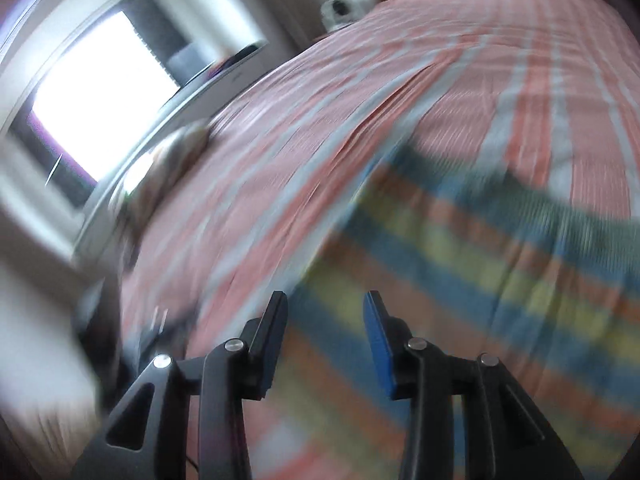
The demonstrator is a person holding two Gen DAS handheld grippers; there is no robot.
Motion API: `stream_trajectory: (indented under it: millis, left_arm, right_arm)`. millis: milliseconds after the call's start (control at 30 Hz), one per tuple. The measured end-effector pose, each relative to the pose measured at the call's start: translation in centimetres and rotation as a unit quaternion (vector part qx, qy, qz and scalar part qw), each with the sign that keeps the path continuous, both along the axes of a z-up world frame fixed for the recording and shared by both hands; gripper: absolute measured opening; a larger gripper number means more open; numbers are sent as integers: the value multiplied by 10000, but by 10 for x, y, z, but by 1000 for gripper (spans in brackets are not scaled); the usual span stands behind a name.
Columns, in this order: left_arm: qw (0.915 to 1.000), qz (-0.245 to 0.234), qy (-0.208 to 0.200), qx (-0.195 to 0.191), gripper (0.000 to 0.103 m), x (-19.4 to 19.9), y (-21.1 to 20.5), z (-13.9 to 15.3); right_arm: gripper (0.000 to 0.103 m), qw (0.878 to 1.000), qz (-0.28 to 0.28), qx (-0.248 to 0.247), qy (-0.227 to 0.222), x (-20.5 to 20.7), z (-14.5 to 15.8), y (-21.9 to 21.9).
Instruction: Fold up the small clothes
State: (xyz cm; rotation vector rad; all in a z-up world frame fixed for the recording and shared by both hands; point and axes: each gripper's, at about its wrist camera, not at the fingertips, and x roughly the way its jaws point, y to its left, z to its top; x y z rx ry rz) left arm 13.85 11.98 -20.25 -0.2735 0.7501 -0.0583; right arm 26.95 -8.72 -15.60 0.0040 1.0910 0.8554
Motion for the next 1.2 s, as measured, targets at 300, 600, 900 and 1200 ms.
stream_trajectory:
  millis: [300, 600, 900, 1200]
  left_arm:
    - [9998, 55, -3, 212, 101, -5, -6, 2]
    - [9963, -315, -77, 801, 100, -42, -51, 50]
    - [9899, -918, 142, 1074, 101, -29, -130, 40]
    - [9825, -941, 102, 1602, 103, -32, -152, 3]
  right_arm:
    - [44, 9825, -1062, -1081, -1082, -180, -20, -93]
    - [60, 9441, -2519, -1442, -1565, -216, -4, -183]
    - [63, 9157, -3400, -1636, -1385, -186, -27, -215]
    - [73, 9079, -3499, -1822, -1420, -185, -42, -211]
